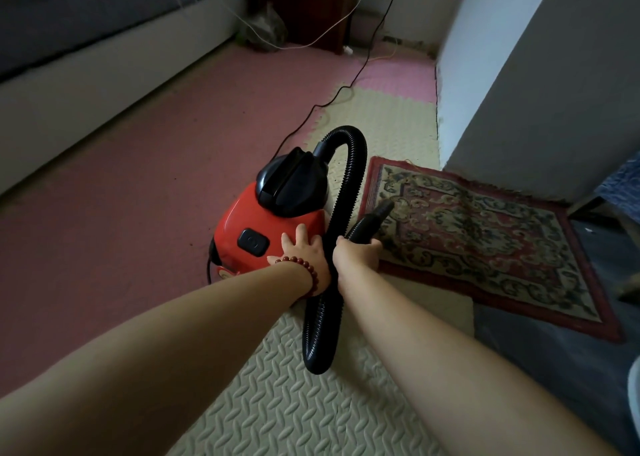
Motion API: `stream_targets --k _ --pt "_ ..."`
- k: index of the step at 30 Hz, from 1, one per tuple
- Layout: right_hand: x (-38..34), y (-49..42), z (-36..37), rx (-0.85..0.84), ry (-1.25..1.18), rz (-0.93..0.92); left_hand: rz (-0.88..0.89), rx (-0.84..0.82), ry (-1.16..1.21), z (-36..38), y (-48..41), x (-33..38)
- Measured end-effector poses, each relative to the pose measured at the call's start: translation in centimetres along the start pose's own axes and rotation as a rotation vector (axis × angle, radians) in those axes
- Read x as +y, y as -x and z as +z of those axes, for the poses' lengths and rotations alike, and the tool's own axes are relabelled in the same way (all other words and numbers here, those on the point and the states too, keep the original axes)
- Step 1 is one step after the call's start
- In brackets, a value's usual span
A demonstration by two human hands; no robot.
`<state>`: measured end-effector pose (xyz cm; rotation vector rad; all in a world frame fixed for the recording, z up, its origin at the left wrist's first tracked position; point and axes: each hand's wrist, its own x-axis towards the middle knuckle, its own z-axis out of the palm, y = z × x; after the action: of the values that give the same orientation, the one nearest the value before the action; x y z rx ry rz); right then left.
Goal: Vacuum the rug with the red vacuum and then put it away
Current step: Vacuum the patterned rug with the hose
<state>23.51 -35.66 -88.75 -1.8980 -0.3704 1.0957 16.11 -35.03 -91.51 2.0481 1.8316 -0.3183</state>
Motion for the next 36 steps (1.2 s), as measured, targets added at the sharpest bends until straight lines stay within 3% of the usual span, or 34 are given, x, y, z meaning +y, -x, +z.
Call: stream_targets --k 4,7,13,28,36 --pt "0.0 0.3 0.5 0.033 -0.003 -0.013 -0.053 -0.026 -0.032 0.0 -0.1 -0.2" --pt "0.0 0.5 0.8 0.018 0.023 -0.023 -0.156 -0.115 0.063 -0.6 0.6 -0.3" --pt "-0.1 0.8 1.1 -0.010 0.055 -0.020 -0.206 -0.129 0.161 -2.0 2.2 0.0" --pt "0.6 0.1 2.4 0.015 0.071 0.003 -0.130 0.017 0.297 -3.2 3.3 -1.4" --pt "0.8 -0.2 2.5 0.026 0.044 0.026 -0.081 0.046 0.210 -1.9 3.0 -1.7"
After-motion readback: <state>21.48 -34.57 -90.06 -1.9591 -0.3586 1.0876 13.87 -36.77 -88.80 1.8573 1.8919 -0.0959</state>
